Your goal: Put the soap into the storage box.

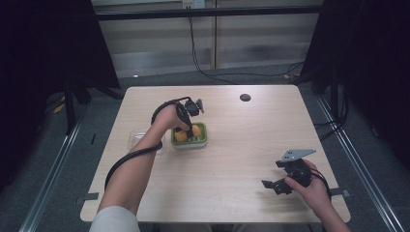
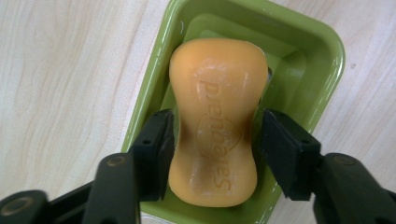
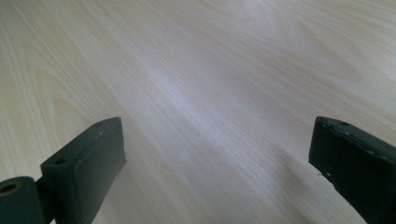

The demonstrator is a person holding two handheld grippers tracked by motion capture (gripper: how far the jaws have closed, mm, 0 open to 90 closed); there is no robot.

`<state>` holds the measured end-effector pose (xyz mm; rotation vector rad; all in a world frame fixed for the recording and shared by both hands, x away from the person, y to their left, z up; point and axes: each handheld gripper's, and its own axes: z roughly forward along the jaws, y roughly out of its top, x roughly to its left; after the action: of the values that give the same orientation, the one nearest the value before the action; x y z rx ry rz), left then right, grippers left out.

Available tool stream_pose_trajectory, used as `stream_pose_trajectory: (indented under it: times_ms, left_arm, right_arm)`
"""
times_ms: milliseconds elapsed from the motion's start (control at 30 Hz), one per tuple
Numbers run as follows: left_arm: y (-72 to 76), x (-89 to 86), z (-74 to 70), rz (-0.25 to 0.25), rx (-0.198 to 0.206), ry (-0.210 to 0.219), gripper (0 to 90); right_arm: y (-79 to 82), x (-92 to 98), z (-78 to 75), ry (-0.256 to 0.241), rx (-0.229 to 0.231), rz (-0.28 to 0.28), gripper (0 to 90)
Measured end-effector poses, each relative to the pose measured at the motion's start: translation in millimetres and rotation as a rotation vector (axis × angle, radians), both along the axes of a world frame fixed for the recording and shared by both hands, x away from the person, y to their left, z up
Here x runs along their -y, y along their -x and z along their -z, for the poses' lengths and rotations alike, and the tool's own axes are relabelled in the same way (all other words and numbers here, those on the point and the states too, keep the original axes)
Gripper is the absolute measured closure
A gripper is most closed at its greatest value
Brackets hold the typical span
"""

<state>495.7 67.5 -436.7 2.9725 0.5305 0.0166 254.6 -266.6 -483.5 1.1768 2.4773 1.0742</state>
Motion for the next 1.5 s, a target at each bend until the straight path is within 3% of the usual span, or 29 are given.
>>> stream_pose_trajectory:
  times_ms: [133,167,200,233,333,400,433,567,600,633,667,767,1167,1267,1500]
  left_arm:
    - [0.8,-0.5,-6.9,-0.015,-0.001,0.011,41.0]
    - [1.6,-0.7,-9.2,-0.058,-0.007,0.044,39.1]
    - [1.6,-0.7,-9.2,-0.058,-0.007,0.044,37.5]
    - [1.9,-1.4,-11.4,-0.107,-0.035,0.052,35.0]
    - [2.4,-3.0,-15.2,-0.097,-0.034,0.051,32.7]
    - [5.1,-4.0,-18.1,-0.126,-0.042,0.069,31.3]
    - [5.1,-4.8,-19.4,-0.112,-0.041,0.068,29.5]
    - [7.7,-8.8,-23.4,-0.135,-0.057,0.089,26.7]
    - [10.4,-9.4,-22.4,-0.170,-0.045,0.113,26.5]
    - [9.6,-11.3,-23.9,-0.146,-0.052,0.099,26.1]
    - [11.7,-11.4,-23.6,-0.170,-0.050,0.113,25.7]
    - [15.3,-13.8,-23.9,-0.176,-0.054,0.122,23.6]
    - [31.4,-19.1,-23.5,-0.142,-0.074,0.165,23.1]
    - [35.7,-19.1,-21.6,-0.155,-0.066,0.180,23.1]
    - [45.5,-19.1,-17.1,-0.128,-0.071,0.182,22.4]
  right_arm:
    - [0.4,1.0,-0.5,-0.004,-0.001,0.002,3.3]
    - [-0.1,0.6,-0.5,-0.004,0.001,0.000,3.3]
    - [-0.1,0.6,-0.5,-0.004,0.001,0.000,3.3]
    - [-0.8,0.0,-1.1,-0.003,0.000,-0.002,3.3]
    - [-1.2,-1.4,-0.8,-0.004,0.003,-0.007,3.3]
    - [-1.2,-2.0,-0.7,-0.008,0.000,-0.011,3.3]
    - [-1.2,-2.1,-0.5,-0.005,0.002,-0.009,3.3]
    - [-1.2,-1.3,-0.8,-0.007,0.005,-0.010,3.3]
    - [-1.0,-1.2,-1.0,-0.007,0.004,-0.009,3.3]
    - [-0.6,-1.3,-1.5,-0.005,0.003,-0.005,3.3]
    - [-0.3,-1.4,-1.8,-0.007,-0.001,-0.006,3.3]
    - [0.0,-1.9,-2.2,-0.003,0.006,-0.004,3.3]
    - [0.7,-3.9,-1.5,-0.002,-0.002,-0.007,3.2]
    - [0.7,-3.7,-1.4,0.001,-0.001,-0.011,3.2]
    - [0.9,-4.5,-0.9,0.003,-0.005,-0.012,3.3]
